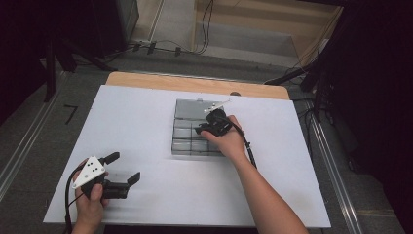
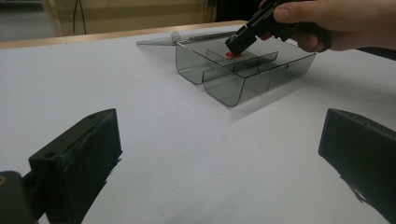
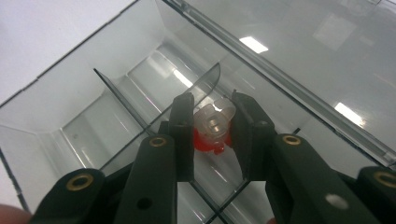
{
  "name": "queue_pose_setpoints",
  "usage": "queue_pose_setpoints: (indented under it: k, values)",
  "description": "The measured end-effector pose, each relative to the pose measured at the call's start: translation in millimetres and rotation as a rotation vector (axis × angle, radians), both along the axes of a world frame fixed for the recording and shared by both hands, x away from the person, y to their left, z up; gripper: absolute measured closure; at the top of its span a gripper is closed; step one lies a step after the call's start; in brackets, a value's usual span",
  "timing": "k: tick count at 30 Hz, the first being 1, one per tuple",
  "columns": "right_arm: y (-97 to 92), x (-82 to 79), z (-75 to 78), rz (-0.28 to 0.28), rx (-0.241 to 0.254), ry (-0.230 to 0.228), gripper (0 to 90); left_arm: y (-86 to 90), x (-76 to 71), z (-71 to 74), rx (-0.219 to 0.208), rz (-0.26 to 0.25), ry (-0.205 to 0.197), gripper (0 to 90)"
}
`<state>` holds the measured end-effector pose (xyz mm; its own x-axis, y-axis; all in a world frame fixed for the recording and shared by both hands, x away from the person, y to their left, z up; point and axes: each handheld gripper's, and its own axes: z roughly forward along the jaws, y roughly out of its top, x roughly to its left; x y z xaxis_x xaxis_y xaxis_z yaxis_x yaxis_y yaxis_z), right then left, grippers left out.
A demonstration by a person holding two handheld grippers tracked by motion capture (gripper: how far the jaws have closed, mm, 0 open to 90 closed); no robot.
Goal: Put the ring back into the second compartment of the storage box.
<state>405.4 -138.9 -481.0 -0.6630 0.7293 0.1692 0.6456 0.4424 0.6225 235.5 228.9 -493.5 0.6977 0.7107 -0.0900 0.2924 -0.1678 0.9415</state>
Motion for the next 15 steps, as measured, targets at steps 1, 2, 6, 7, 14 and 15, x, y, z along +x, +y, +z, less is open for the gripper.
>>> queue_pose_setpoints:
  k: [1,2,6,7,14,15]
  values:
    - [0.3,0.2,-0.4,-0.001,-0.005,0.000,68.4,-0.1,0.0,0.0,0.000,0.000,0.000,0.0]
    - [0.7,0.5,-0.7,-0.004,-0.010,0.001,68.3,0.0,0.0,0.1,0.002,-0.001,0.000,0.0]
    - [2.1,1.8,-1.4,-0.012,-0.026,0.005,67.3,0.0,-0.2,0.2,0.002,0.000,0.000,0.0]
    - [2.5,1.7,-1.3,-0.013,-0.028,0.007,66.4,0.0,-0.2,0.0,0.000,0.000,-0.002,0.0]
    - [0.2,1.7,1.4,-0.006,-0.010,0.007,57.1,0.2,-0.2,0.1,-0.002,-0.002,-0.001,0.0]
    - [-0.7,1.3,2.2,-0.006,-0.001,0.006,53.2,0.1,-0.2,0.1,-0.002,-0.001,-0.001,0.0]
